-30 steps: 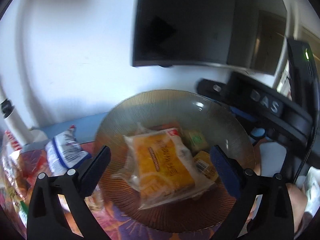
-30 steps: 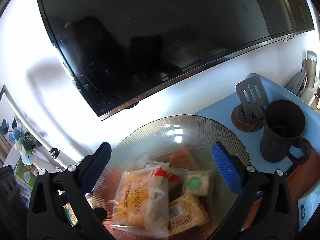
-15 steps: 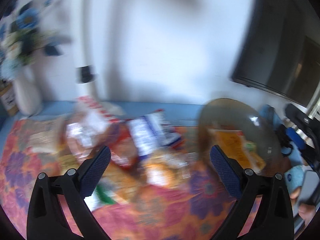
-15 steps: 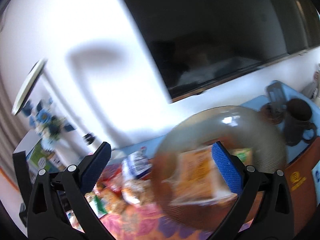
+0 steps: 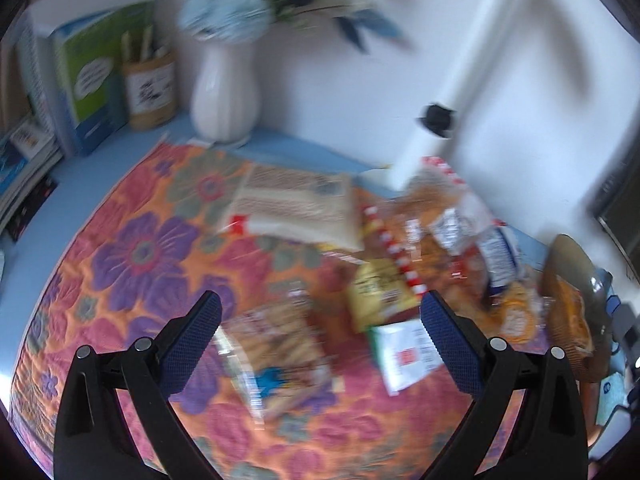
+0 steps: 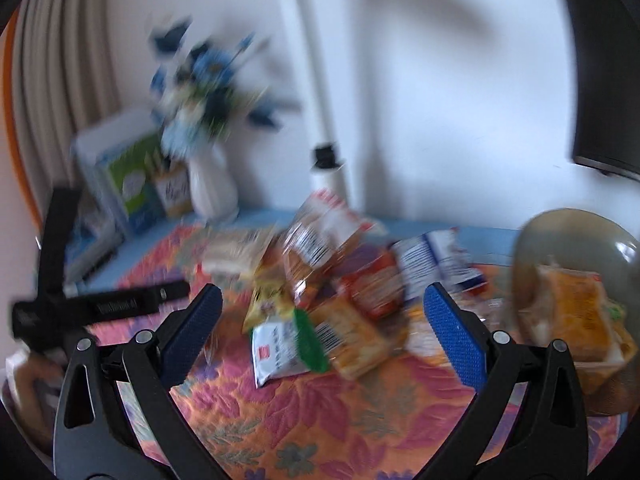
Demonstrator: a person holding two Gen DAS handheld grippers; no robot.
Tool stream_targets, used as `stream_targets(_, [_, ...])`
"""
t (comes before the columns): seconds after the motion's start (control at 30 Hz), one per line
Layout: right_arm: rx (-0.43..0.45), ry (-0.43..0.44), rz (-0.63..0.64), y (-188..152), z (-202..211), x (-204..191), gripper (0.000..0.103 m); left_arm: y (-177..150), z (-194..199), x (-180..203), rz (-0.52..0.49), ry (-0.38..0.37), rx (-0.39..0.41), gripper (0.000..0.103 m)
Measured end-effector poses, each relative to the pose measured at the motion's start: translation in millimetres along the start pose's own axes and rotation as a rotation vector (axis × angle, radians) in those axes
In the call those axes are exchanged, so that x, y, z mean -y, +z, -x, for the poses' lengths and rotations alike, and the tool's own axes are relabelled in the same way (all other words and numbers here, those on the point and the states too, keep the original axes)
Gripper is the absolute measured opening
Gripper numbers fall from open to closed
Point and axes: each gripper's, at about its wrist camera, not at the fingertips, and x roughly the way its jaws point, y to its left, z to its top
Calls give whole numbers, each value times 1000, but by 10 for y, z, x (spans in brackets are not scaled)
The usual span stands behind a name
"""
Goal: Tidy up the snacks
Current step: 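Move both tools back over the snack pile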
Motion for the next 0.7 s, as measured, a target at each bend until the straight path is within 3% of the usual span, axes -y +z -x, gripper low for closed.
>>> stream_targets(0.27, [-159,-19,132,-387,-606,-407,100,-182,-230,-326,19,-10,-24,98])
stream_targets(0.7, [-188,0,131,-490,-776,-443,100,-366,-487,-390,13,-52,-32,98])
